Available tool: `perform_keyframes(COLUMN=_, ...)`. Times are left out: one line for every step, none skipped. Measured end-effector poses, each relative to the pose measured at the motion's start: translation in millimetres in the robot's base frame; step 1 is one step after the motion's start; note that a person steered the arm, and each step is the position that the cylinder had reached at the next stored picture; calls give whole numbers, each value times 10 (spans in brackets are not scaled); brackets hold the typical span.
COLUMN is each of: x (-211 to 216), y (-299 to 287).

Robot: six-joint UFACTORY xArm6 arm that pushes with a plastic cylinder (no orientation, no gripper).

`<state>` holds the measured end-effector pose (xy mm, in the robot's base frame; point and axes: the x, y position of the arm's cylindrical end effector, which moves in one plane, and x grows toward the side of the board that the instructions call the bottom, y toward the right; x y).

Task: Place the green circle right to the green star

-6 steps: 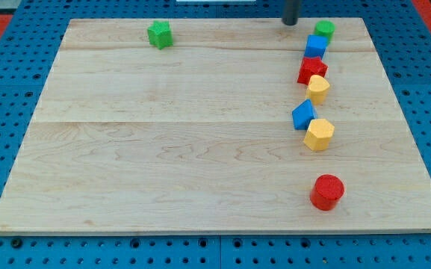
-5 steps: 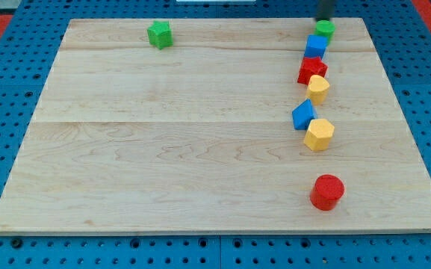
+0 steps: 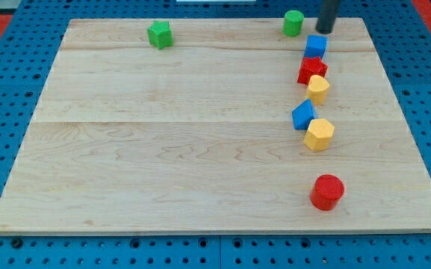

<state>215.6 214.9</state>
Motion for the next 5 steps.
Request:
perform_keyframes(x=-239, y=-172)
perform_keyframes(x=-191, y=-528)
perform_keyframes(x=-3, y=-1178)
perform_keyframes(x=-74, y=-1519)
perform_keyframes(x=-216, y=-1569)
